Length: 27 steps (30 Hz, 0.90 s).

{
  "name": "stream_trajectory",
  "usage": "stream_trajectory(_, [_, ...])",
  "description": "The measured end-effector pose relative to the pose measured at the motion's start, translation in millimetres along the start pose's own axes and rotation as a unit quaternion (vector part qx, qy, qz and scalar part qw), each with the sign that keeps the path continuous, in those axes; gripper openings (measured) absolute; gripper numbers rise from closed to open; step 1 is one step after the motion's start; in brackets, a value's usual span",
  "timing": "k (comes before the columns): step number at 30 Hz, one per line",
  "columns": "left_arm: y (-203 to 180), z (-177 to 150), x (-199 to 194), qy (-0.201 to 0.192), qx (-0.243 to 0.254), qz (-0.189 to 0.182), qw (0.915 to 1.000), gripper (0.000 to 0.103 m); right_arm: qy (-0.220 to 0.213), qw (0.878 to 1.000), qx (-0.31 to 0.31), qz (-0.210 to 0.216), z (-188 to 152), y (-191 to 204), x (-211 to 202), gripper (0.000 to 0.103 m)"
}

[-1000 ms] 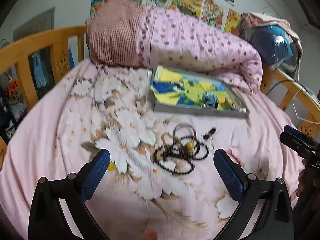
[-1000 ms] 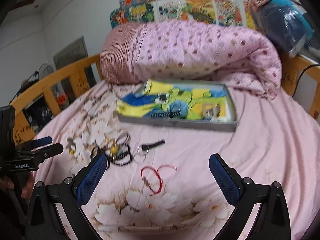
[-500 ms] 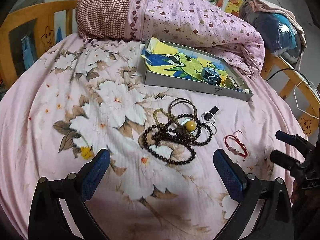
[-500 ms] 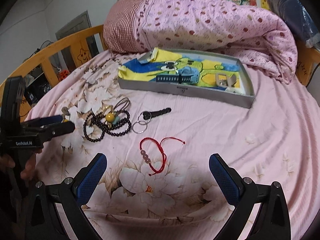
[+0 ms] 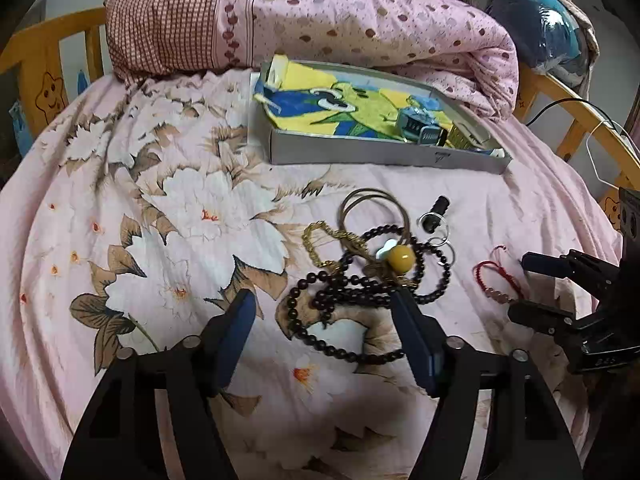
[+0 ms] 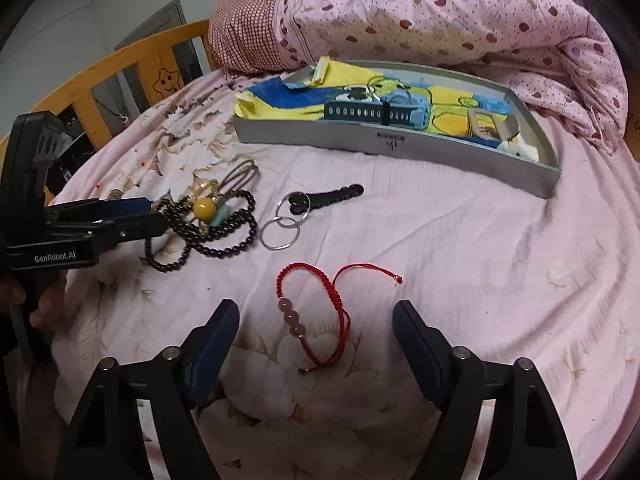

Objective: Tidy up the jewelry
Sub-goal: 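Grasp the red string bracelet with the right tool while the left tool grasps the black bead necklace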

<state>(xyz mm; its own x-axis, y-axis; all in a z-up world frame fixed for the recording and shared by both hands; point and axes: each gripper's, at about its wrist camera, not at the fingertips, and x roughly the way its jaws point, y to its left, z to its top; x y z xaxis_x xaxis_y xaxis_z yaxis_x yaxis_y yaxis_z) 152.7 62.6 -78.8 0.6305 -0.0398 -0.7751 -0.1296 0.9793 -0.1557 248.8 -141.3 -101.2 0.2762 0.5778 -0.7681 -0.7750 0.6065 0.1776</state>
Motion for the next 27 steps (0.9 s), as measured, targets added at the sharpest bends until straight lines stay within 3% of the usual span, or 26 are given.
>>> stream_trajectory(9, [-3, -2, 11, 0.024, 0.008, -0.011, 0.9996, 0.019, 0.001, 1.000, -0.014, -0.019, -1, 4, 6, 0.051])
stream_trajectory(14, [-7, -8, 9, 0.032, -0.009, -0.011, 0.9994, 0.006, 0.005, 0.999, -0.028, -0.016, -2, 11, 7, 0.036])
stream_trajectory(17, [-10, -11, 5, 0.035, -0.020, -0.018, 0.9990, 0.004, 0.008, 1.000, -0.026, -0.012, -3, 12, 6, 0.030])
stream_trajectory(22, [-24, -17, -6, 0.036, -0.020, -0.030, 0.9987, 0.004, 0.021, 1.000, 0.008, 0.018, -3, 7, 5, 0.012])
stream_trajectory(27, [-40, -21, -20, 0.031, -0.018, -0.048, 0.9982, 0.003, 0.019, 0.998, 0.037, 0.046, -1, 3, -3, 0.010])
